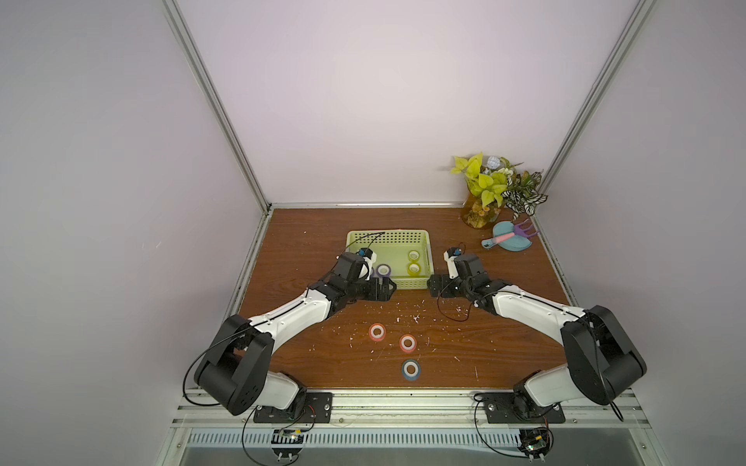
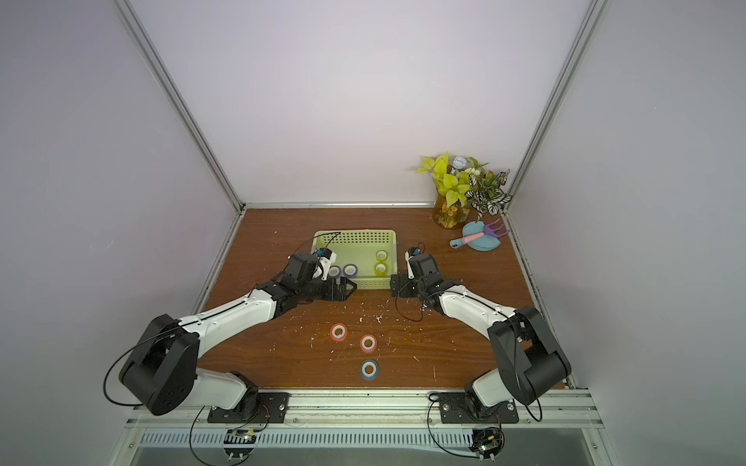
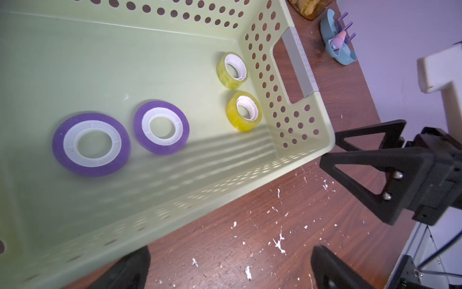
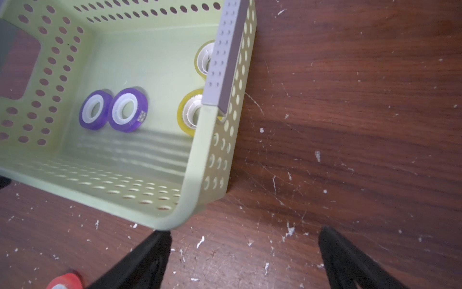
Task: Put the transparent tape into the storage box
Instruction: Adjust the storage box at the center of the board, then pick up the tape from the center of the board.
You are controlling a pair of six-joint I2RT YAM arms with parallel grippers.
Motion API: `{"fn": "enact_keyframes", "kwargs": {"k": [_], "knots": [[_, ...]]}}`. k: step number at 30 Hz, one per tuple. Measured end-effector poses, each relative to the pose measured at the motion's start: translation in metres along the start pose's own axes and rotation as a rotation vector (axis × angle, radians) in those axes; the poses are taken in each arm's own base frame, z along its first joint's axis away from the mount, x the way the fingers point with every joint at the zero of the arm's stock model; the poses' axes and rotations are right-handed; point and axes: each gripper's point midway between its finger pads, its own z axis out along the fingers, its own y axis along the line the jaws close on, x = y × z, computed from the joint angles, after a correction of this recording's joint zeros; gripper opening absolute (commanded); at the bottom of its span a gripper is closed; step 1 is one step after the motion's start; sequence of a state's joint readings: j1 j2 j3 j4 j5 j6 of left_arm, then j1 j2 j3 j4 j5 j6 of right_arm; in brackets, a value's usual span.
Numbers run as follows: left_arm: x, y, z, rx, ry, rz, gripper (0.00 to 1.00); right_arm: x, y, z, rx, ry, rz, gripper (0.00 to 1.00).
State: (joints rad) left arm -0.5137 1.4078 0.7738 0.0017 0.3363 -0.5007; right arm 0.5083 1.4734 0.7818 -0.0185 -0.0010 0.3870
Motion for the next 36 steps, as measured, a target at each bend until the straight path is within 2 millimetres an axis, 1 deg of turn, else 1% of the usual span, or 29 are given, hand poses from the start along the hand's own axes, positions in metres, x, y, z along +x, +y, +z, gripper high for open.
{"fn": "enact_keyframes", "kwargs": {"k": [2, 4, 6, 8, 10, 11, 13, 14, 17, 18, 19, 24, 27, 31, 36], "knots": [[-0.005, -0.005, -0.008, 0.01, -0.023, 0.007, 1.0, 0.004, 0.0, -0.003, -0.001, 0.016, -0.015, 0.99], [-0.015, -0.013, -0.021, 0.024, -0.067, 0.02, 1.0, 0.006, 0.001, -0.008, -0.006, 0.029, -0.03, 0.99], [-0.028, -0.019, -0.039, 0.025, -0.134, 0.033, 1.0, 0.006, 0.004, -0.017, -0.022, 0.032, -0.042, 0.99], [-0.037, -0.021, -0.055, 0.012, -0.196, 0.04, 1.0, 0.005, 0.007, -0.027, -0.036, 0.029, -0.054, 0.99], [-0.044, -0.015, -0.071, -0.01, -0.252, 0.031, 1.0, 0.005, 0.012, -0.037, -0.057, 0.024, -0.067, 0.99], [-0.046, -0.008, -0.078, -0.027, -0.277, 0.016, 1.0, 0.006, 0.015, -0.041, -0.065, 0.024, -0.075, 0.99], [-0.048, 0.015, -0.089, -0.079, -0.319, -0.026, 1.0, 0.01, 0.021, -0.048, -0.077, 0.033, -0.095, 0.99], [-0.046, 0.032, -0.095, -0.115, -0.337, -0.058, 1.0, 0.014, 0.024, -0.051, -0.084, 0.043, -0.109, 0.99], [-0.036, 0.072, -0.106, -0.216, -0.365, -0.13, 1.0, 0.03, 0.038, -0.056, -0.102, 0.095, -0.161, 0.99], [-0.031, 0.083, -0.108, -0.246, -0.367, -0.149, 1.0, 0.035, 0.045, -0.058, -0.109, 0.117, -0.185, 0.99], [-0.027, 0.089, -0.109, -0.268, -0.368, -0.159, 1.0, 0.039, 0.053, -0.06, -0.119, 0.132, -0.206, 0.99], [-0.012, 0.11, -0.109, -0.348, -0.368, -0.179, 1.0, 0.048, 0.104, -0.067, -0.191, 0.184, -0.325, 0.96], [-0.002, 0.121, -0.11, -0.39, -0.374, -0.185, 1.0, 0.059, 0.127, -0.065, -0.214, 0.225, -0.379, 0.95], [0.011, 0.132, -0.115, -0.442, -0.395, -0.175, 1.0, 0.077, 0.148, -0.059, -0.217, 0.283, -0.448, 0.94], [0.018, 0.135, -0.128, -0.466, -0.468, -0.145, 1.0, 0.098, 0.174, -0.049, -0.212, 0.342, -0.527, 0.92]]}}
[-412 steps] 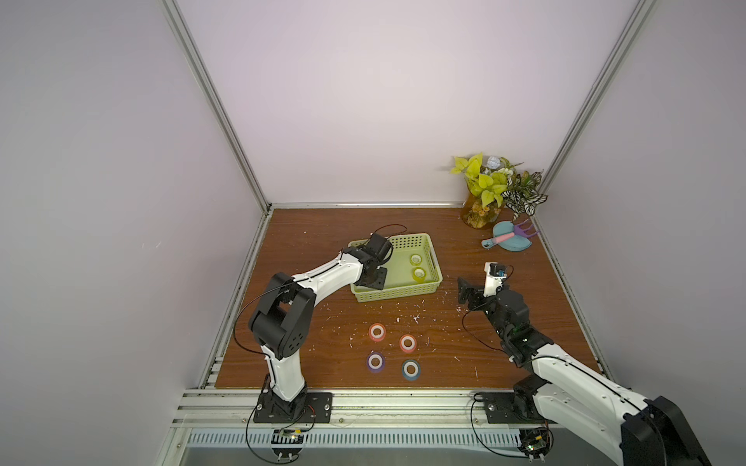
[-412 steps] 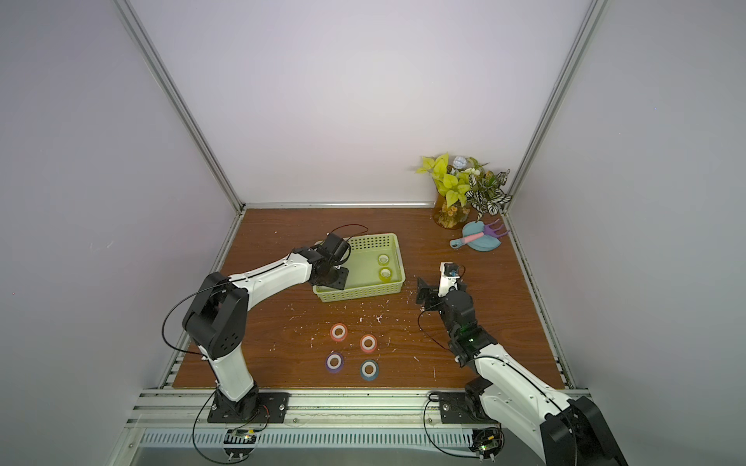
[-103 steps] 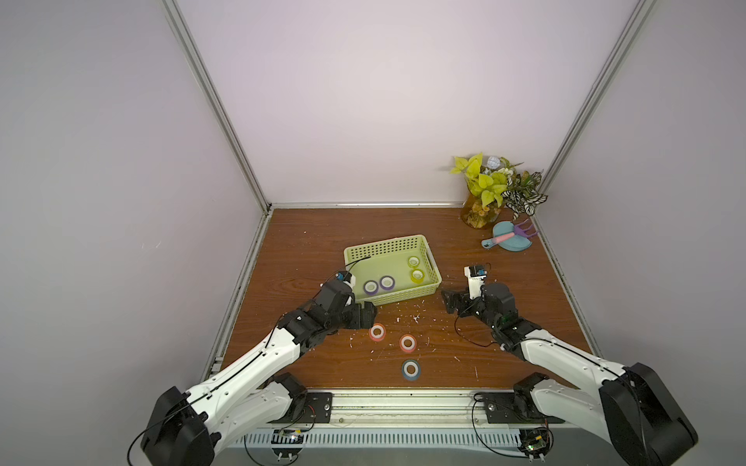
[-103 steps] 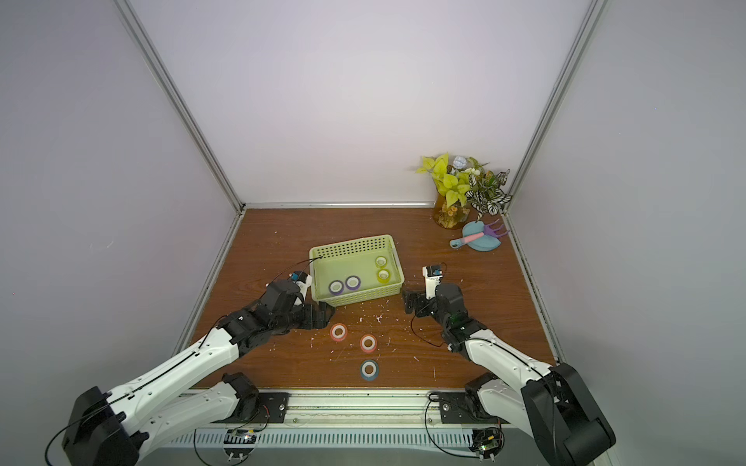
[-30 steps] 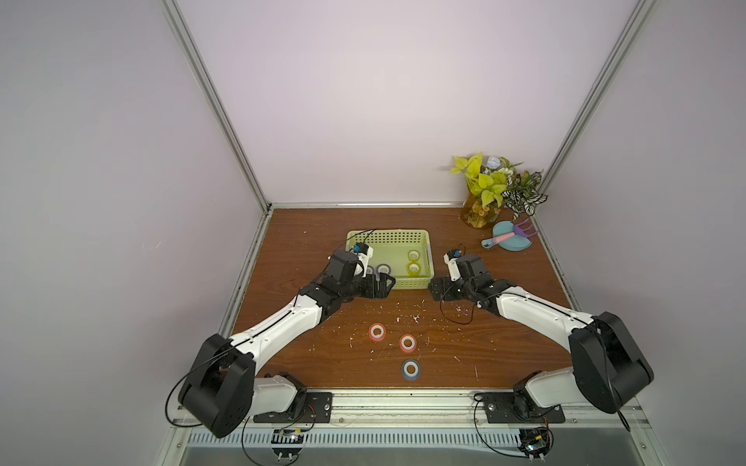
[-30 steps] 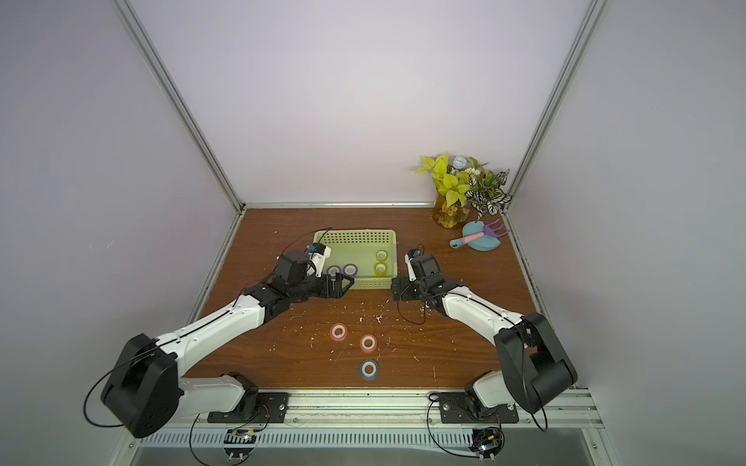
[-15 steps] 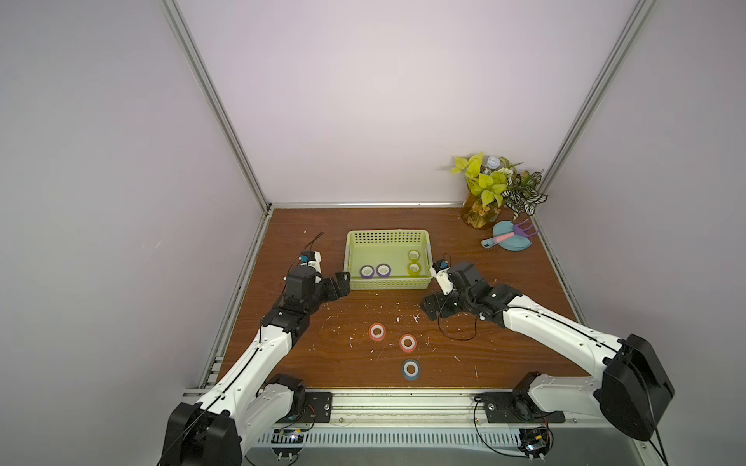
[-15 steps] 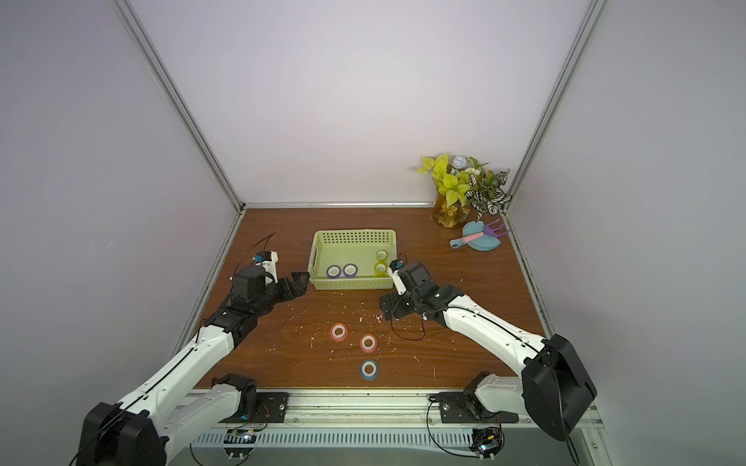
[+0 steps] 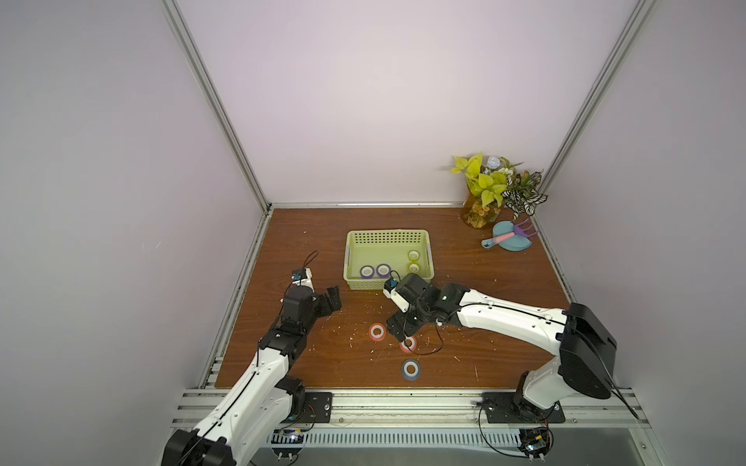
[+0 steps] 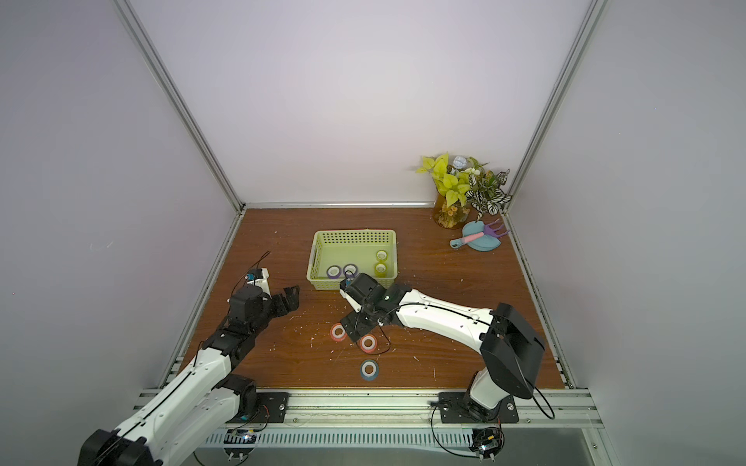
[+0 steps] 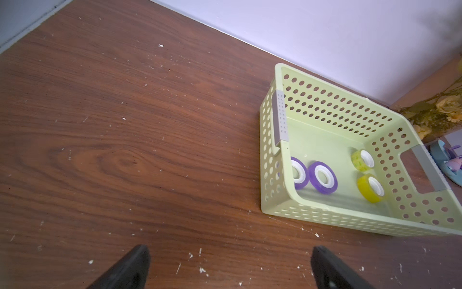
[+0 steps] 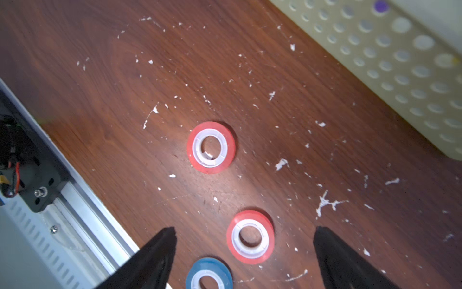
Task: Put the transparent tape into the storage box
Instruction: Pick up the tape from the center of the board.
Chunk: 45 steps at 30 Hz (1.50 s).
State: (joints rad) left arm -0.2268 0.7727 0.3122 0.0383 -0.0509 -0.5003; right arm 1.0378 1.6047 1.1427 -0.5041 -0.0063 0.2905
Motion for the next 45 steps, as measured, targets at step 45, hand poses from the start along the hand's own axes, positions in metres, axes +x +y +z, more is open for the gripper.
{"fn": "enact_keyframes", "kwargs": {"k": [45], "knots": [[0.002, 0.011, -0.018, 0.029, -0.17, 0.018, 1.0, -0.003, 0.028, 0.087, 0.143, 0.188, -0.108, 0.73]]}}
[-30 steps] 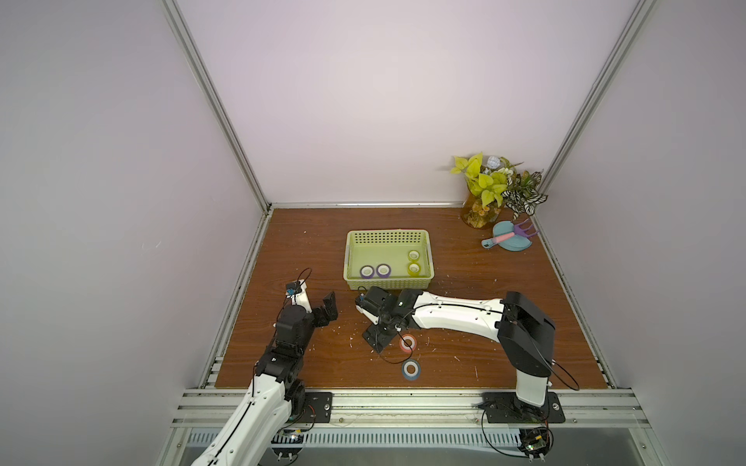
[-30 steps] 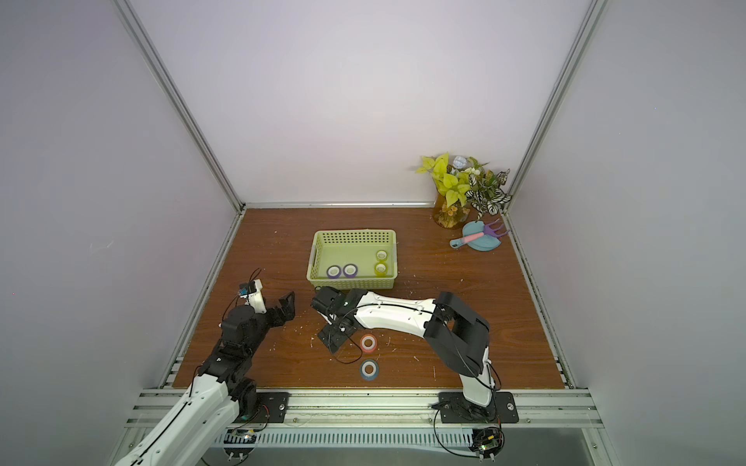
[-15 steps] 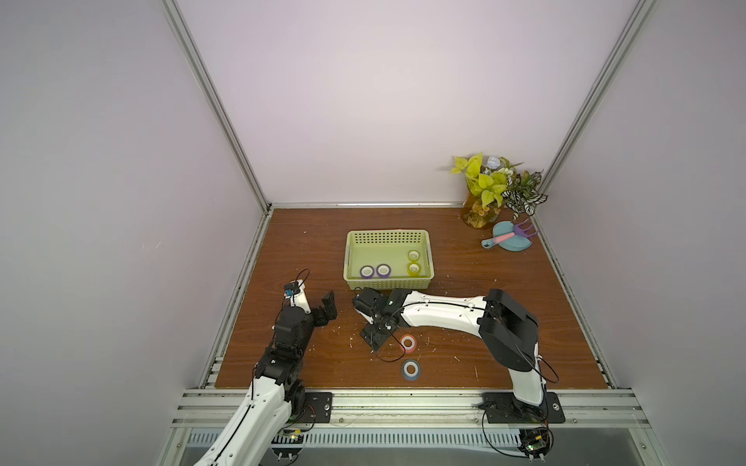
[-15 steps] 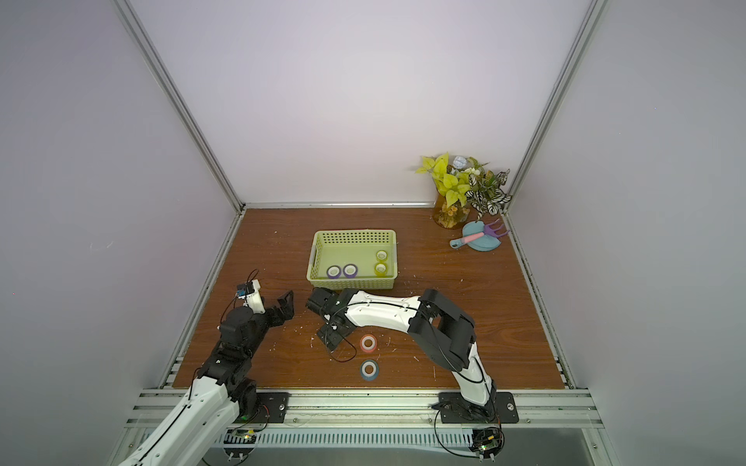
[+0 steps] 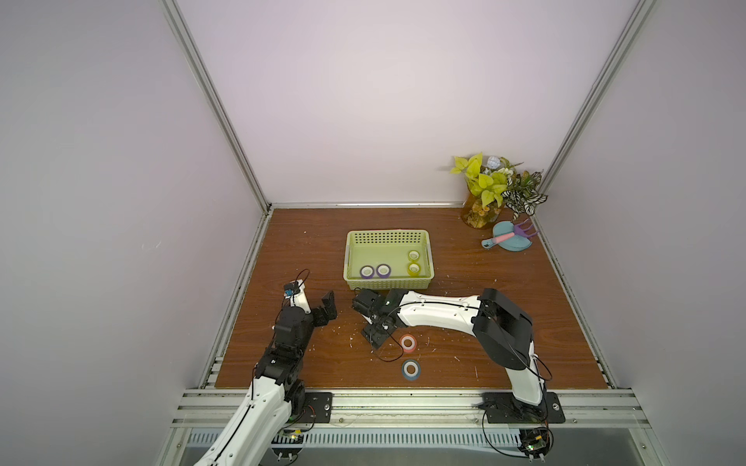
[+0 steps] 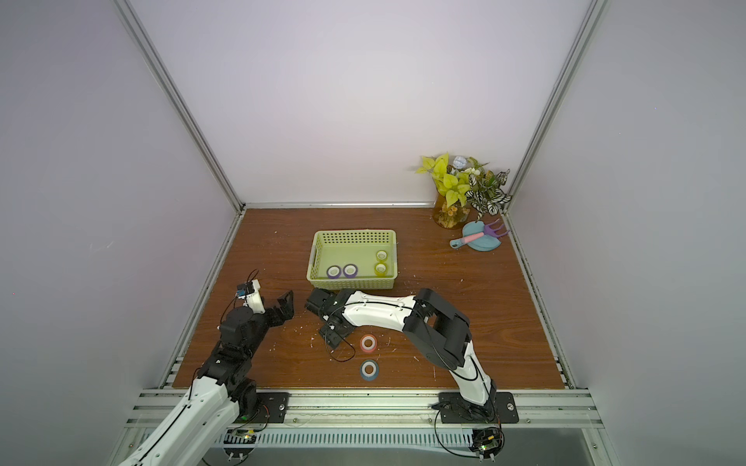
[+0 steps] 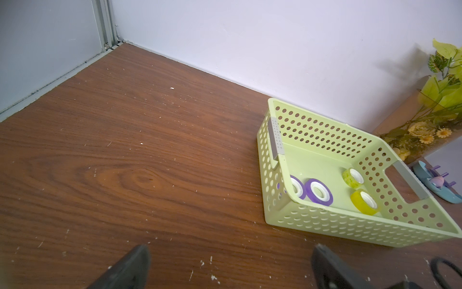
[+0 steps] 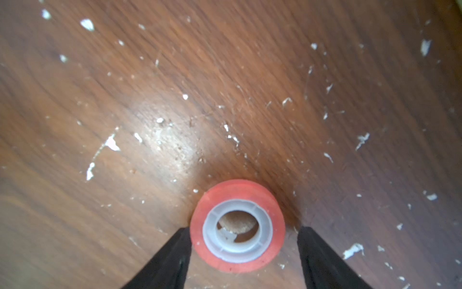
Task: Put the transparent tape into the storage box
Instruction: Pick up the tape from the center of the board.
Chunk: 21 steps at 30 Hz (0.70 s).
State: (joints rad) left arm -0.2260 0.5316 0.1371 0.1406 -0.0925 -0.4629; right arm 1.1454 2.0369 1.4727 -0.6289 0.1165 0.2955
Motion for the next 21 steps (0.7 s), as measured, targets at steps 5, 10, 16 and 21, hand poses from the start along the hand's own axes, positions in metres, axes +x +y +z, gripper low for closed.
{"fn": "enact_keyframes", "kwargs": {"k": [5, 10, 16, 21], "knots": [[-0.0008, 0.0002, -0.0003, -0.001, -0.003, 0.0, 1.0, -0.0037, -0.0003, -0.0017, 0.004, -0.01, -0.001, 0.68], [-0.0017, 0.0, -0.0006, -0.001, -0.007, -0.001, 1.0, -0.0063, 0.0006, 0.0003, 0.005, -0.011, 0.0, 0.67], [-0.002, 0.0, -0.0008, -0.001, -0.009, -0.001, 1.0, -0.0043, 0.0009, 0.0053, 0.006, 0.0, -0.001, 0.67], [-0.0023, 0.0004, -0.0009, -0.003, -0.01, -0.001, 1.0, -0.0042, 0.0009, 0.0054, 0.006, 0.001, 0.001, 0.59]]}}
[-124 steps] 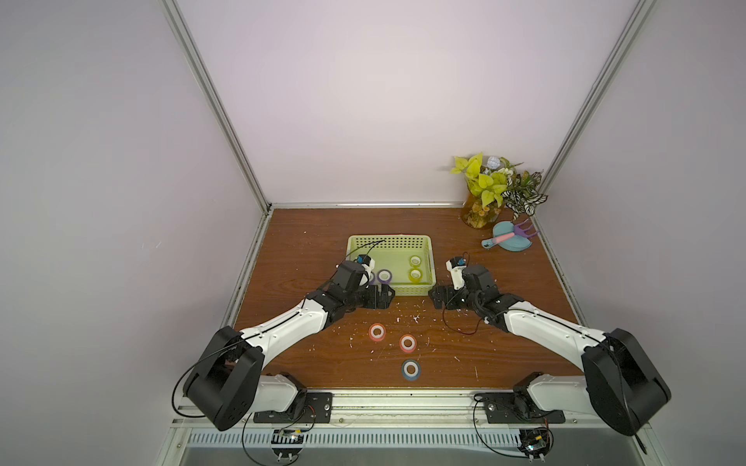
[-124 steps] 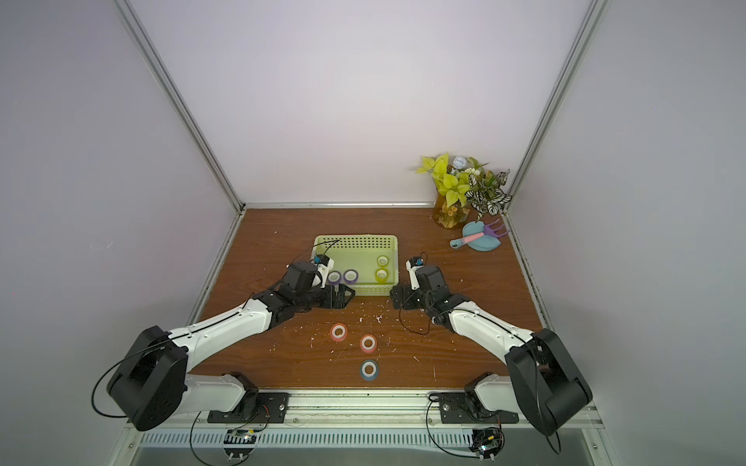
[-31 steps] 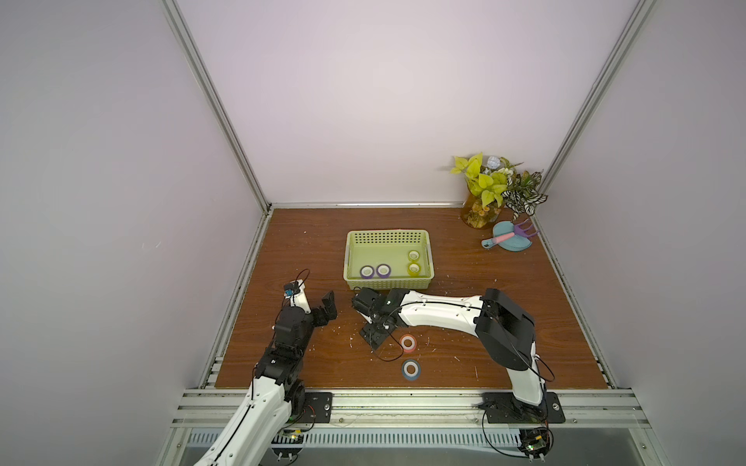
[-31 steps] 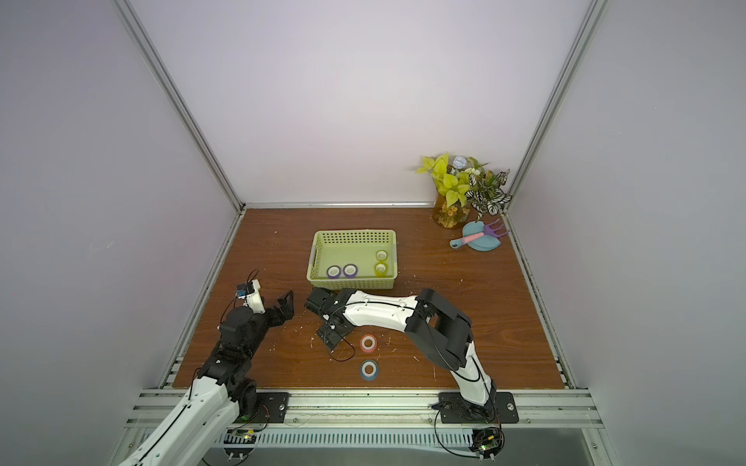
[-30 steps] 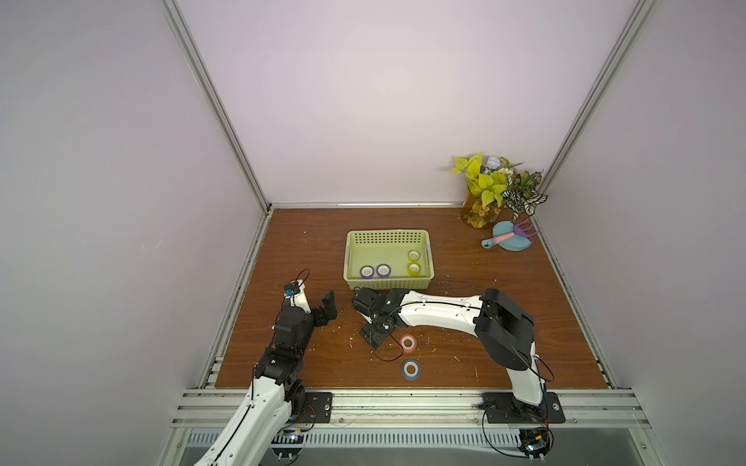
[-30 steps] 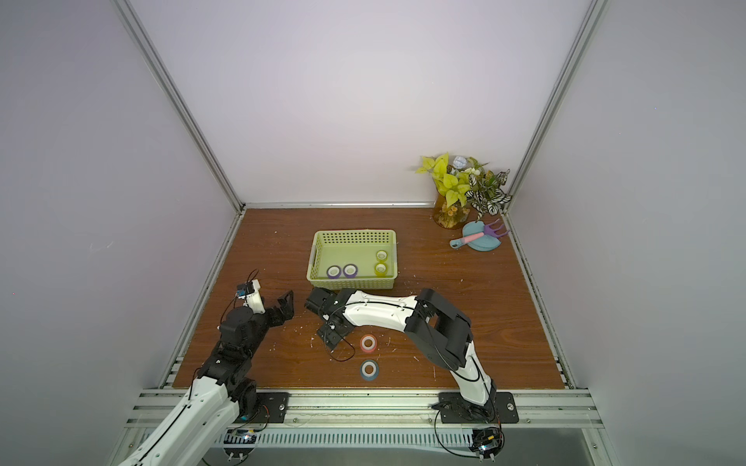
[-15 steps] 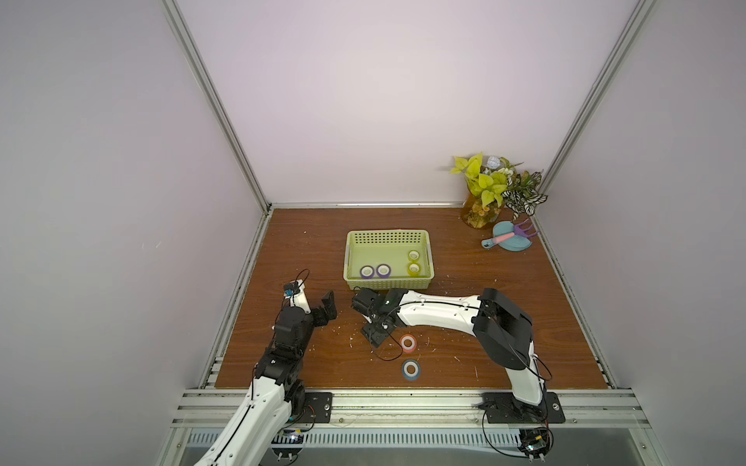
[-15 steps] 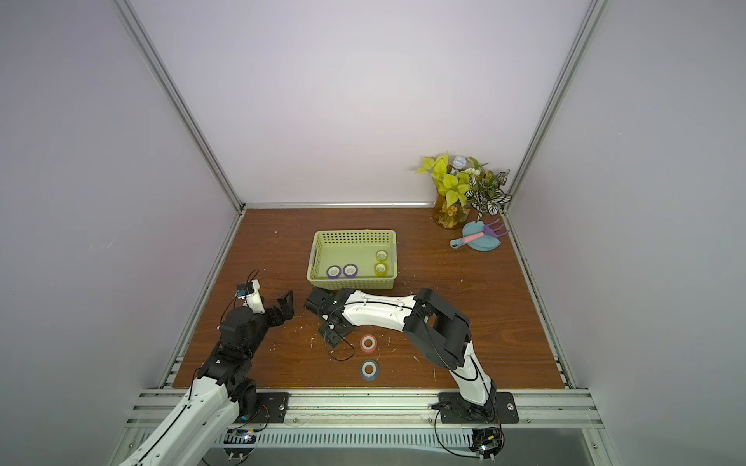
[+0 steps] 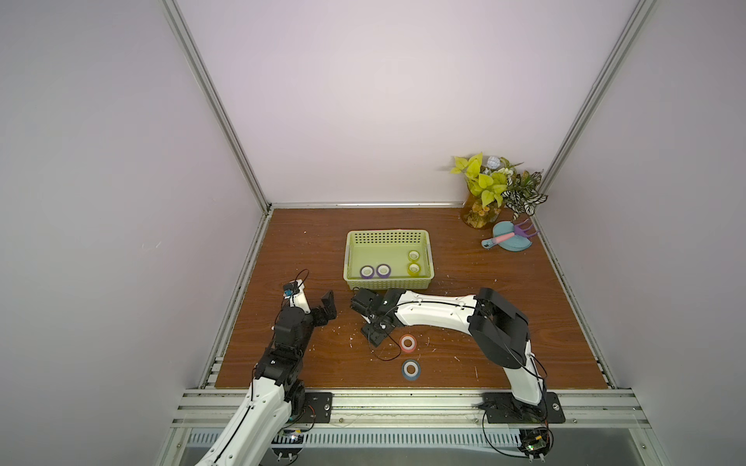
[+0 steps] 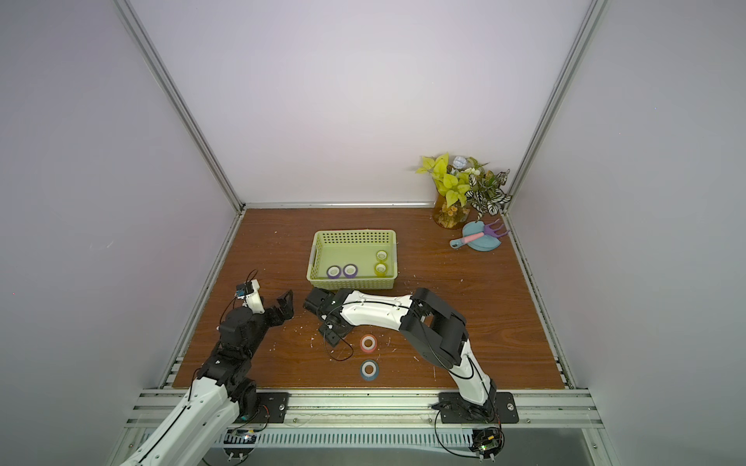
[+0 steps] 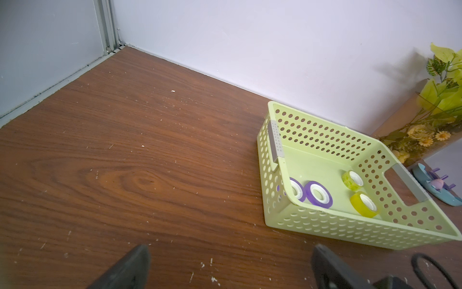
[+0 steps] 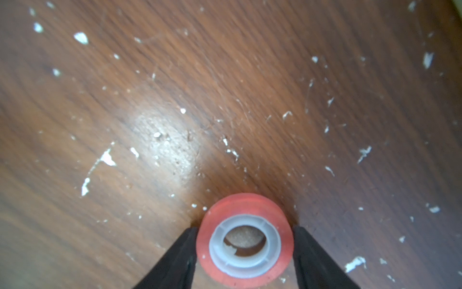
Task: Put the transparent tape into the storage box
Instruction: Pick up the tape from the center of the board.
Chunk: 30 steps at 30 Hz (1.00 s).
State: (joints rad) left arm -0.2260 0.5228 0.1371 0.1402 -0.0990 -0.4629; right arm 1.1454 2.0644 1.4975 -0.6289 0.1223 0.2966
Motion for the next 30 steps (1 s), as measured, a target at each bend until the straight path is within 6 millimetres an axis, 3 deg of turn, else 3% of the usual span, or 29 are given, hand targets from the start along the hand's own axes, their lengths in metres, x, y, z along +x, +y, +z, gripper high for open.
{"fn": "enact_keyframes", "kwargs": {"k": [13, 19, 26, 30], "knots": [[-0.001, 0.0, 0.0, -0.001, -0.003, 0.0, 1.0, 0.001, -0.002, -0.004, 0.009, 0.017, -0.004, 0.58], [-0.001, 0.0, 0.0, -0.002, -0.005, -0.001, 1.0, -0.009, -0.001, -0.017, 0.005, 0.0, -0.001, 0.57], [-0.001, 0.0, -0.001, -0.001, -0.006, -0.001, 1.0, -0.035, -0.012, -0.054, -0.002, -0.073, 0.019, 0.57], [-0.002, 0.0, -0.001, -0.001, -0.008, -0.001, 1.0, -0.058, -0.037, -0.087, 0.015, -0.152, 0.063, 0.57]]}}
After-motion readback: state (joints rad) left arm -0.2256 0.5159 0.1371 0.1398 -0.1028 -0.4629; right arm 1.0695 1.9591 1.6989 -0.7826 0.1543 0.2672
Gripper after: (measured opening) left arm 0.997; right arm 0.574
